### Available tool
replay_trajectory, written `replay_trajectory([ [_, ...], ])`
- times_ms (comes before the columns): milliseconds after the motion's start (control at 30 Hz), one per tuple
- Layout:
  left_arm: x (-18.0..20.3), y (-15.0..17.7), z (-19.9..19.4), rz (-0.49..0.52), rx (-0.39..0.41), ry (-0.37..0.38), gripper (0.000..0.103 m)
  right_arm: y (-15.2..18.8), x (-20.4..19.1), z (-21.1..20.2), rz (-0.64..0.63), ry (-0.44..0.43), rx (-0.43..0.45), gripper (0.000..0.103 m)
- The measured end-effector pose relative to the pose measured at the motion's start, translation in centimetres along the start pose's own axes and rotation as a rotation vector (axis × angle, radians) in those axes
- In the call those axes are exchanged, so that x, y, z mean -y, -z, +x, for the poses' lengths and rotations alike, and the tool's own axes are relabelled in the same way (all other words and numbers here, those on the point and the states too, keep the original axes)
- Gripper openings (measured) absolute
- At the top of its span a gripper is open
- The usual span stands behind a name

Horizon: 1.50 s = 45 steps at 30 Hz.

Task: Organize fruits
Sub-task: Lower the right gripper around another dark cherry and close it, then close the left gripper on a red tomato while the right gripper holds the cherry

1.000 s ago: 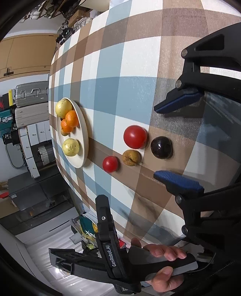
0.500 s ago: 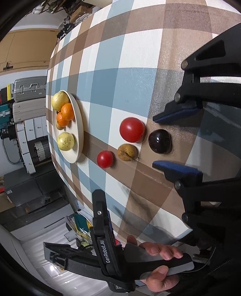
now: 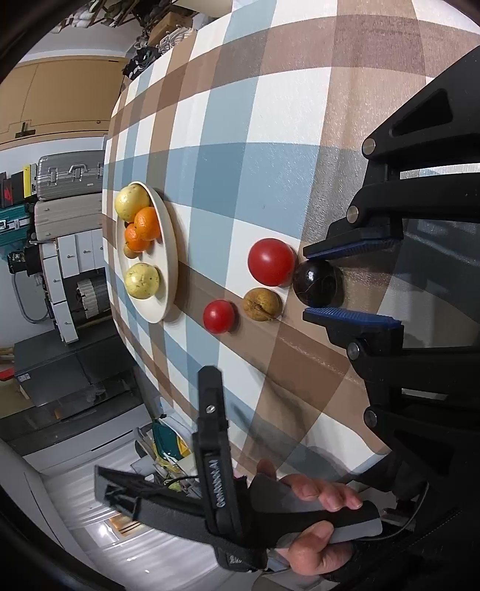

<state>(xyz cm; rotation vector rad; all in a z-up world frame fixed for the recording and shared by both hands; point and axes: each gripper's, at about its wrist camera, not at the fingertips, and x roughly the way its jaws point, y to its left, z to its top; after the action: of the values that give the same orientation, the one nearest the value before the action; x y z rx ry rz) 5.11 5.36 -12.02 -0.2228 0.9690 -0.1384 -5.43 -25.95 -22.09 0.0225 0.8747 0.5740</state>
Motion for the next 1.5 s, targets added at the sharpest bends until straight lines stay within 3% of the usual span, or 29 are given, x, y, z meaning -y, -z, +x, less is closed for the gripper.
replay_trajectory([
  [500, 2.5, -1.4, 3.8, 0.037, -0.077, 0.020, 0.102, -0.7, 2.3, -1.3, 0.072, 0.000, 0.072, 0.027],
  [733, 3.5, -1.8, 4.9, 0.068, -0.071, 0.016, 0.097, -1.1, 3.5, -1.6, 0.120, -0.002, 0.087, 0.027],
  [933, 4.3, -1.9, 5.1, 0.109, -0.064, 0.023, 0.080, -1.0, 4.1, -1.5, 0.133, -0.005, 0.089, 0.027],
  [1167, 4.2, -1.7, 4.9, 0.128, -0.044, 0.064, 0.044, -0.9, 4.3, -1.7, 0.139, -0.007, 0.096, 0.027],
  [1333, 5.0, -1.5, 4.7, 0.163, -0.044, 0.085, 0.030, -0.9, 4.4, -1.8, 0.141, -0.005, 0.099, 0.027],
  [1500, 5.2, -1.3, 4.6, 0.167, -0.045, 0.086, 0.030, -1.1, 4.4, -1.9, 0.141, -0.002, 0.105, 0.027],
])
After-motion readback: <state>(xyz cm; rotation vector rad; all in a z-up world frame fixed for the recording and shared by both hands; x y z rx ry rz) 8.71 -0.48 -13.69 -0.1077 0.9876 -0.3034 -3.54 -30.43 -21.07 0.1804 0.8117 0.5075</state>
